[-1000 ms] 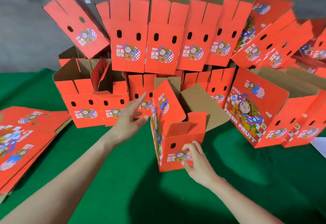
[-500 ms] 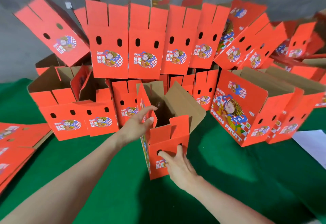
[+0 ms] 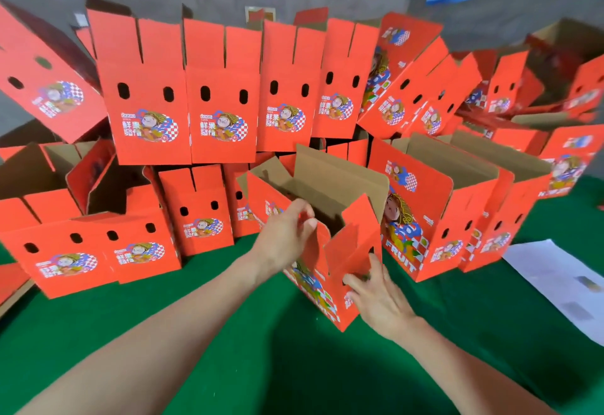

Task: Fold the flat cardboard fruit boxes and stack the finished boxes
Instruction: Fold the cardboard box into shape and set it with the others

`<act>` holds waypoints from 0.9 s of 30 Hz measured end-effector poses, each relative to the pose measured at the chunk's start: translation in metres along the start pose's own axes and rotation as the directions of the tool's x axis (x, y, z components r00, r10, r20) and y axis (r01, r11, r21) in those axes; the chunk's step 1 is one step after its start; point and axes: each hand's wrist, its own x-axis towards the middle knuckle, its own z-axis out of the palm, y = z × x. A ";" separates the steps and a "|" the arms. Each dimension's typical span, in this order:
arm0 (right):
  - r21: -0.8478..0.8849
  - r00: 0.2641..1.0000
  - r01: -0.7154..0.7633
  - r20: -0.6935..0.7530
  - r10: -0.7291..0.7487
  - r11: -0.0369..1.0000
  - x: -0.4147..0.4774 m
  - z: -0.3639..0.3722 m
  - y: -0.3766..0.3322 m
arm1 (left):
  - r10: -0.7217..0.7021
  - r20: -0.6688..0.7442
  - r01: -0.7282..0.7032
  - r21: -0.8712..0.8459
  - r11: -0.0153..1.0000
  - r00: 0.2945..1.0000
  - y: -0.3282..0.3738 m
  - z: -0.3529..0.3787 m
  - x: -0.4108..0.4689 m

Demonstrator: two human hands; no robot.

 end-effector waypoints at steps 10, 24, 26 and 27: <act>-0.011 0.998 0.047 -0.032 -0.047 0.999 -0.016 -0.002 0.058 | 0.168 0.061 -0.175 0.122 0.977 0.984 0.052 0.030 -0.007; 0.368 0.996 -0.017 -0.077 0.049 0.930 -0.023 -0.012 0.067 | 0.457 0.159 -0.483 0.327 0.812 0.875 0.069 0.023 -0.029; 0.343 0.976 -0.039 -0.189 0.110 0.938 -0.019 -0.014 0.071 | 0.575 0.102 -0.574 0.324 0.752 0.812 0.072 0.021 -0.016; 0.301 0.961 -0.059 -0.243 0.136 0.952 -0.017 -0.014 0.073 | 0.576 0.104 -0.582 0.251 0.774 0.811 0.072 0.020 -0.008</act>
